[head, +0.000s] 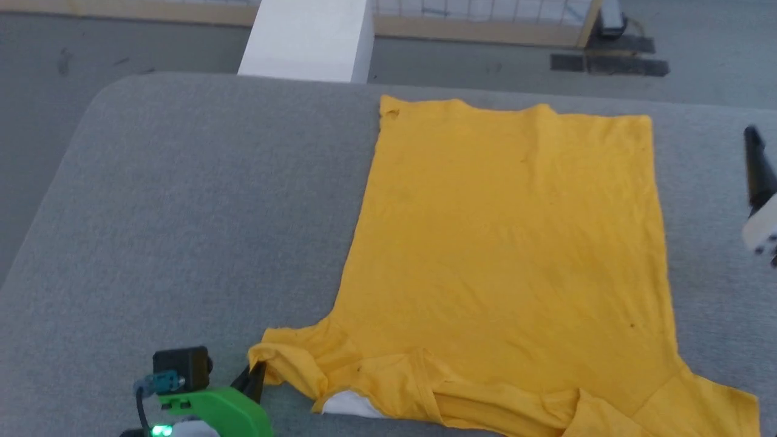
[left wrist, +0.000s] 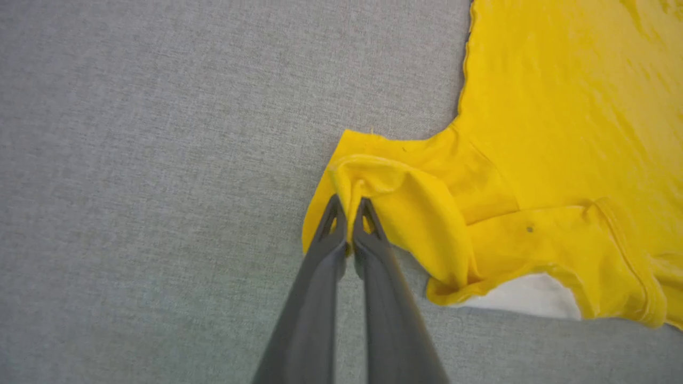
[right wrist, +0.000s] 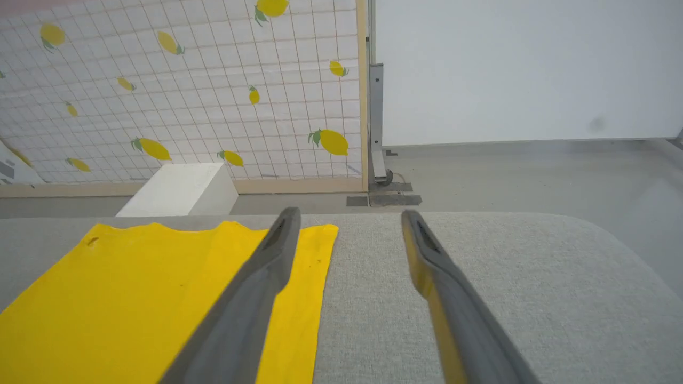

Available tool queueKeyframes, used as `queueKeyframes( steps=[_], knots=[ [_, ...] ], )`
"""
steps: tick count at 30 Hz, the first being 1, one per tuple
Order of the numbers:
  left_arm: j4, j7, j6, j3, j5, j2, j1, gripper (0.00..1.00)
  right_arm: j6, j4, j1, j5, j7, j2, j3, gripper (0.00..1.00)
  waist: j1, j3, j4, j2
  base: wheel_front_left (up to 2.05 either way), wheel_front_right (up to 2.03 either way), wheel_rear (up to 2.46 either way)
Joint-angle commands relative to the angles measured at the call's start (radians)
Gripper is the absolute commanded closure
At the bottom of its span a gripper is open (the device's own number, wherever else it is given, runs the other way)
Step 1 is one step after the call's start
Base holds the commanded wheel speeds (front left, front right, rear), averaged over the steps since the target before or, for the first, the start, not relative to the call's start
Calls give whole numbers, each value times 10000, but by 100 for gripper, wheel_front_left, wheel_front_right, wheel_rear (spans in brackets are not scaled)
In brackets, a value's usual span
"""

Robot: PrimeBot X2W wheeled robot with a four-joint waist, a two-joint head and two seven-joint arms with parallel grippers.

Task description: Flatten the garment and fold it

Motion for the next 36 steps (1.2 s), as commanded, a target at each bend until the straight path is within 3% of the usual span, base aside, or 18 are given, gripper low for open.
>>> queueKeyframes(
  steps=[1, 6, 14, 28, 29, 30, 31, 32, 33, 36],
  knots=[
    [-79, -55, -91, -70, 75, -71, -291, 100, -13, 311, -528, -85, 209, -278, 145, 0, 0, 1052, 916, 0, 0, 0, 0],
    [-212, -254, -309, -360, 73, -338, -803, 100, -13, 1215, -2187, -135, 1307, -1067, 382, 0, 0, 2120, 1575, 0, 0, 0, 0],
    [142, -732, -589, -606, -66, -767, -1310, 100, -13, 2069, -4180, -807, 3966, -1538, -350, 0, 0, 3473, 2260, 0, 0, 0, 0],
    [801, -1312, -948, -704, -290, -1052, -1799, 100, -13, 690, -4769, -2235, 7777, -1320, -1446, 0, 0, 4538, 2502, 0, 0, 0, 0],
    [827, -1333, -959, -704, -301, -1057, -1819, 100, -13, 535, -4736, -2284, 7966, -1255, -1557, 9, 0, 4558, 2480, 0, 0, 0, 0],
    [850, -1338, -969, -712, -304, -1052, -1830, 100, -13, 427, -4687, -2336, 8106, -1237, -1582, 52, 0, 4567, 2454, 0, 0, 0, 0],
    [877, -1339, -980, -723, -311, -1048, -1837, 100, -13, 286, -4609, -2395, 8254, -1212, -1621, 67, 0, 4567, 2420, 0, 0, 0, 0],
    [900, -1345, -977, -725, -313, -1045, -1842, 100, -13, 134, -4515, -2422, 8370, -1165, -1649, 92, 0, 4551, 2380, 0, 0, 0, 0],
    [915, -1348, -973, -724, -314, -1039, -1849, 100, -13, 11, -4431, -2423, 8421, -1131, -1672, 100, 0, 4530, 2345, 0, 0, 0, 0],
    [964, -1369, -969, -706, -319, -1007, -1883, 100, -13, -507, -4054, -2328, 7741, -1149, -1671, 100, 0, 4354, 2234, 0, 0, 0, 0]
  ],
)
